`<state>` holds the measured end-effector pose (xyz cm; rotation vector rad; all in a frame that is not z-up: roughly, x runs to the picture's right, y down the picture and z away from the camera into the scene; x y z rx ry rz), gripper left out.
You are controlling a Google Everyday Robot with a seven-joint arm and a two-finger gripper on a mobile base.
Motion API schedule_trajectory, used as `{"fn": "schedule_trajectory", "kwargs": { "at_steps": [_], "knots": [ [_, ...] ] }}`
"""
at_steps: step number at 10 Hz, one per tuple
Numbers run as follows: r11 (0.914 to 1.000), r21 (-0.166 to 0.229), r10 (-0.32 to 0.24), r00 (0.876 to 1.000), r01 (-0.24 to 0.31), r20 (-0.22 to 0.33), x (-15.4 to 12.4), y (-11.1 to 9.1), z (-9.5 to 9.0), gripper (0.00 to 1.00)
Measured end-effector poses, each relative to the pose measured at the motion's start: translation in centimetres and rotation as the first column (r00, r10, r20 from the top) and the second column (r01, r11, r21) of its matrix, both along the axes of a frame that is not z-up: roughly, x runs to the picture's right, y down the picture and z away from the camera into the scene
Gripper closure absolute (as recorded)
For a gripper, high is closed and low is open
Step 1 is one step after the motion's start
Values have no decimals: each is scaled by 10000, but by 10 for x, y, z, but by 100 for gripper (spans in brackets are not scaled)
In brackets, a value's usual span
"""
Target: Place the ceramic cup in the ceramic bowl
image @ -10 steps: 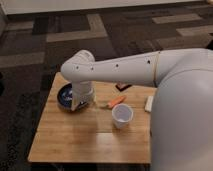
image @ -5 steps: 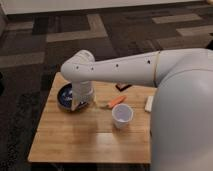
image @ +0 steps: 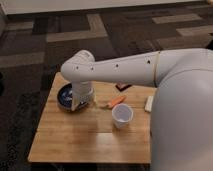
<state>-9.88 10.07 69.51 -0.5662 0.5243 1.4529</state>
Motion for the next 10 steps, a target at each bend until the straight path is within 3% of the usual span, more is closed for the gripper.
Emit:
{"fn": "schedule_trajectory", "kwargs": {
  "at_steps": [3,4,8,10],
  "knots": [
    [9987,514,10,9999,-3,-139,6,-7,-20,35],
    [9983,585,-21,9998,31,-174,9,-8,-19,35],
    [9984,566,-13,9999,21,-145,7,-8,-19,35],
    [9994,324,167,9991,-155,-388,18,-1,-10,35]
  ]
}}
